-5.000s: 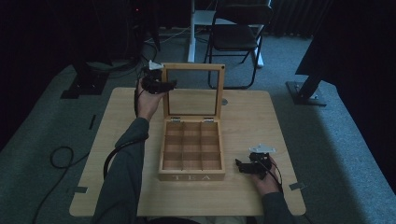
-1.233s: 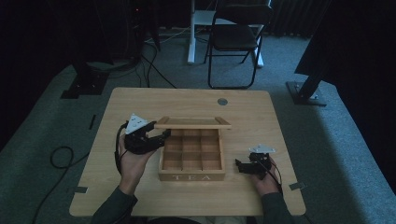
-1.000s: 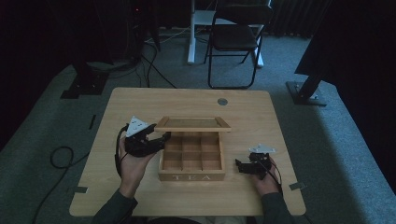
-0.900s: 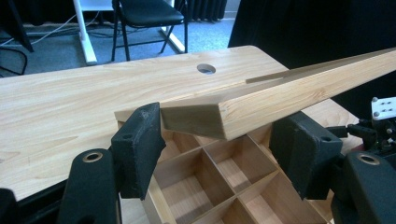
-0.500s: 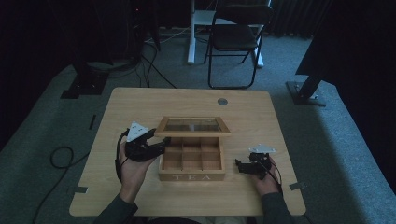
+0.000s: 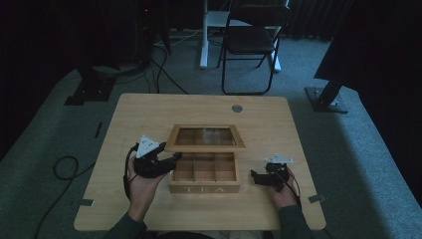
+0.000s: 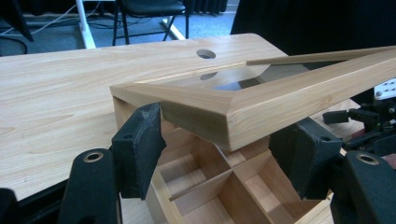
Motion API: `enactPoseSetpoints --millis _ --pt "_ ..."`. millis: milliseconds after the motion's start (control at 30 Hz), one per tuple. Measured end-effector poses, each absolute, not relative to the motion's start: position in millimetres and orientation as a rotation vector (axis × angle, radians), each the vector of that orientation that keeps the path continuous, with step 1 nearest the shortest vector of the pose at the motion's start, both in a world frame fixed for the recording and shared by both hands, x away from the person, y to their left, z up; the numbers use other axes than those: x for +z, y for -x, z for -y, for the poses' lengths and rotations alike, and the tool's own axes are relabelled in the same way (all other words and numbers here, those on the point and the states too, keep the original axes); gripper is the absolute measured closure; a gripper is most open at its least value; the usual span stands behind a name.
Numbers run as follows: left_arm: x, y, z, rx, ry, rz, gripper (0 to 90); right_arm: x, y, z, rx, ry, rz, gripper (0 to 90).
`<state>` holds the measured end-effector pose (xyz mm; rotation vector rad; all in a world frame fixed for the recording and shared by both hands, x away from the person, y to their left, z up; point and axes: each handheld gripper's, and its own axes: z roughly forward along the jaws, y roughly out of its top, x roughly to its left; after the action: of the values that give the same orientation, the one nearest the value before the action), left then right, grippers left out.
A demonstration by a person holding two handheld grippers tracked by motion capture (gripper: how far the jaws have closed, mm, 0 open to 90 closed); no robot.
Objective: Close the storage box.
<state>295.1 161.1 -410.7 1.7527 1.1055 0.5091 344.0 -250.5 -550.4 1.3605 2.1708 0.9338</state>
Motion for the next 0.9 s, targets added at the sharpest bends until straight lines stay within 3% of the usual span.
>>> enactPoseSetpoints --millis 900 --pt "-430.4 -287.4 -160.0 0.496 -1.765 -1.131 35.6 -550.4 -344.0 250.6 0.933 -1.360 -2.173 11.7"
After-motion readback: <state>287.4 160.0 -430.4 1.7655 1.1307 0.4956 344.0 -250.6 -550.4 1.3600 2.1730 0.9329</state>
